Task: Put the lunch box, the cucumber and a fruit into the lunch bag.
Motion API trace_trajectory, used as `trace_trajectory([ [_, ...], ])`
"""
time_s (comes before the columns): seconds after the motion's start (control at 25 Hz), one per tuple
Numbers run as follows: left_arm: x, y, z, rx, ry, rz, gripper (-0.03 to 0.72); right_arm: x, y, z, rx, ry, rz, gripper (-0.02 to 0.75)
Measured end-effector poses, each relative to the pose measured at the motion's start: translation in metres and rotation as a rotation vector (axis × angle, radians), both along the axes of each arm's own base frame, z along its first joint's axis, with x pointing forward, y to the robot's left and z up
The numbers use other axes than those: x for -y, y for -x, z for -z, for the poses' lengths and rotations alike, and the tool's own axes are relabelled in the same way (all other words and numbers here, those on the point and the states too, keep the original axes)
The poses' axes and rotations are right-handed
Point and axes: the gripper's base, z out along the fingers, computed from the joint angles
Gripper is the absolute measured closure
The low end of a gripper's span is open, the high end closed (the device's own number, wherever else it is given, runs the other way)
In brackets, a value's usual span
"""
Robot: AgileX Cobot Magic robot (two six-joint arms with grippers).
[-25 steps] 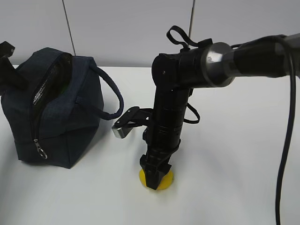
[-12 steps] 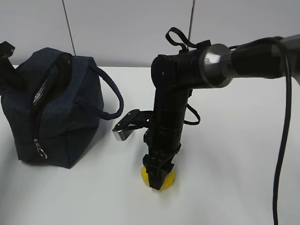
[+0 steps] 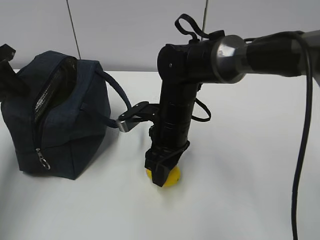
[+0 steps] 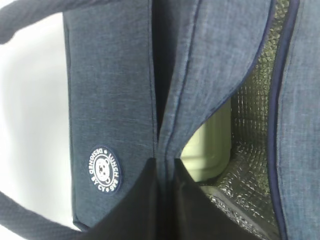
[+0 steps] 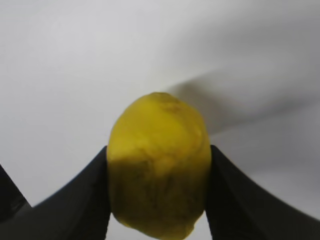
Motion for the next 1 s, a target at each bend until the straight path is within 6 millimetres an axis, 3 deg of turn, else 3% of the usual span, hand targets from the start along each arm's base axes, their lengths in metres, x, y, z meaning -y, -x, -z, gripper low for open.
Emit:
trace_trajectory([
  [0.16,0.0,0.0,0.0,0.001,-0.001,-0.001,0.694,0.005,-0.001,-0.012,0.034,0.049,0.105,0.346],
  [0.44,0.001,0.0,0.0,0.0,0.008,-0.002,0.694,0.011,0.005,-0.067,0.129,-0.005,0.158,0.346],
  [0.76,0.007,0.003,-0.004,-0.031,0.091,0.012,0.694,-0.003,0.014,-0.133,0.149,-0.251,0.21,0.346],
  [1.0,0.011,0.005,-0.007,-0.047,0.148,0.036,0.694,-0.019,0.011,-0.159,0.145,-0.462,0.267,0.346],
])
